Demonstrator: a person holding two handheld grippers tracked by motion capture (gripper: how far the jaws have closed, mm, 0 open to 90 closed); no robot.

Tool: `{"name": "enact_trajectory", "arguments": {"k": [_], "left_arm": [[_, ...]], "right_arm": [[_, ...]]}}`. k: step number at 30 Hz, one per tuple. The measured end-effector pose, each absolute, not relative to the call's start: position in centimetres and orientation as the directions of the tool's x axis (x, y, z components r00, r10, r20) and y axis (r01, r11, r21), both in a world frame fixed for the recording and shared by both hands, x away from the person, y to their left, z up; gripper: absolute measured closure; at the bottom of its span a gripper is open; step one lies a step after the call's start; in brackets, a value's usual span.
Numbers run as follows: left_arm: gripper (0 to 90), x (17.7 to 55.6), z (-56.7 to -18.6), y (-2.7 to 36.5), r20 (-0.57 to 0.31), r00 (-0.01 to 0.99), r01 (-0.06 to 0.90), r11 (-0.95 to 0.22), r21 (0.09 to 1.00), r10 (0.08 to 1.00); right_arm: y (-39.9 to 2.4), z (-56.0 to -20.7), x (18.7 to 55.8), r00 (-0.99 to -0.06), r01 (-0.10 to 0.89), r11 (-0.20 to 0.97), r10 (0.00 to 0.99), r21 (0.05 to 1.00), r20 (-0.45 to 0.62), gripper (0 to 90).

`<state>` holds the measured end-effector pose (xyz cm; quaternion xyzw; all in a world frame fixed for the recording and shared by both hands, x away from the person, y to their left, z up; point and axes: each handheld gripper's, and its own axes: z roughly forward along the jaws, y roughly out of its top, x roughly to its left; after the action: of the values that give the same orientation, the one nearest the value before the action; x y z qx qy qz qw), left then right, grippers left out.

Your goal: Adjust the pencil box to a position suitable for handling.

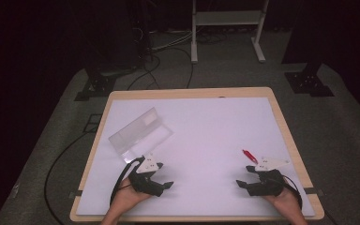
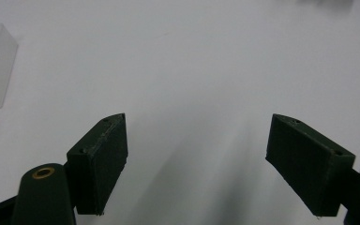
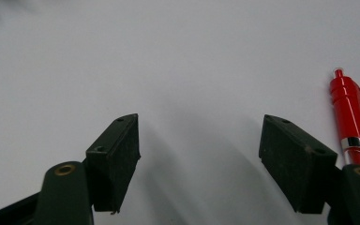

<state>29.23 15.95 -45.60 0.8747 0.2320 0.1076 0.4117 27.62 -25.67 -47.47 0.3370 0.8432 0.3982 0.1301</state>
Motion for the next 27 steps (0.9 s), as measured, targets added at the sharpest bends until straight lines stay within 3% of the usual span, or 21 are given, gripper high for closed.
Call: {"name": "enact_trajectory", "arguments": {"k": [27], "left_arm": [[19.1,30.5,-42.7,18.6,0.034,0.838,0.313,-0.530,0.788,0.545]], "right_arm": [[-26.0,-47.3,27.9,-0.731,0.472,0.444,0.680,0.762,0.056,28.5]]}}
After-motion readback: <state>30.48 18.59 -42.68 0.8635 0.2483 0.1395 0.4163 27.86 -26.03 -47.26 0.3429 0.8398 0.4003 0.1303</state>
